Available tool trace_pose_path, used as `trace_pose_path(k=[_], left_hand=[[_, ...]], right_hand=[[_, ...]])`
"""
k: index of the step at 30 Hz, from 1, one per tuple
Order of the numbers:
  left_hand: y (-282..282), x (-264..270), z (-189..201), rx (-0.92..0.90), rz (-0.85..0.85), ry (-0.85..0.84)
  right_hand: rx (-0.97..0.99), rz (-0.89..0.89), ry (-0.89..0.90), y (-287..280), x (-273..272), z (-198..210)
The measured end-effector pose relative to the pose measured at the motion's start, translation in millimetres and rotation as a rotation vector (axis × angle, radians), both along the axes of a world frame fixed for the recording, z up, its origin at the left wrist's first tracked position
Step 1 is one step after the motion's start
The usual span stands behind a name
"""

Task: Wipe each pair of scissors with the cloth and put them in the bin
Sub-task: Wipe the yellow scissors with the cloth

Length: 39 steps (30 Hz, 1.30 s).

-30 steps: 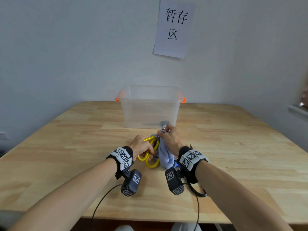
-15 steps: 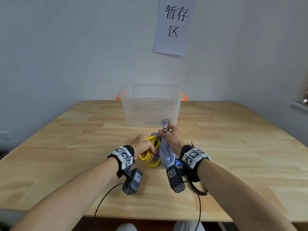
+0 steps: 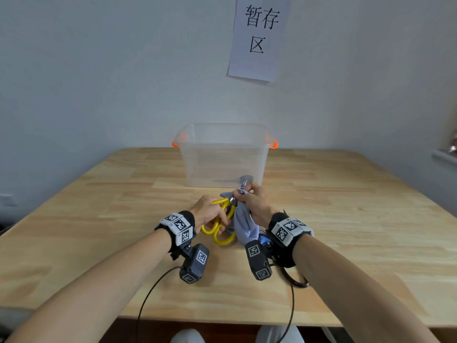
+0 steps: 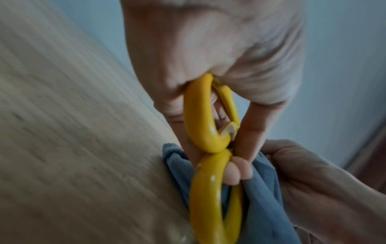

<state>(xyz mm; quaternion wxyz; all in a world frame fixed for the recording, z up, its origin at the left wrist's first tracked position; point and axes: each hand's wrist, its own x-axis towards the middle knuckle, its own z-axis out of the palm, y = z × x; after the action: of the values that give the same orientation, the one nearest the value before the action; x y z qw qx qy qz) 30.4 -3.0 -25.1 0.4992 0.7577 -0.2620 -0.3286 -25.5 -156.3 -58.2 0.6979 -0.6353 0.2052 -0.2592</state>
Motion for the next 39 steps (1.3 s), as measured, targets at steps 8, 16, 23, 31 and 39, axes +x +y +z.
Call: trace_pose_path(k=[8, 16, 23, 31, 39], left_hand=[[-7, -9, 0, -0.007, -0.027, -0.054], [-1, 3, 0, 0.036, 0.01, 0.048], [-7, -11, 3, 0.0, -0.016, 0.023], [1, -5, 1, 0.005, 0.046, 0.067], [-9, -18, -2, -0.03, 0.039, 0.041]], right_hand=[[-0.103, -0.257, 0.102, 4, 8, -2], [0.012, 0.035, -0.005, -3, 1, 2], [-0.051, -0.273, 0.105, 2, 10, 2], [-0.005, 0.089, -0.044, -5, -4, 7], [-0.082, -0.278, 0.081, 1, 4, 6]])
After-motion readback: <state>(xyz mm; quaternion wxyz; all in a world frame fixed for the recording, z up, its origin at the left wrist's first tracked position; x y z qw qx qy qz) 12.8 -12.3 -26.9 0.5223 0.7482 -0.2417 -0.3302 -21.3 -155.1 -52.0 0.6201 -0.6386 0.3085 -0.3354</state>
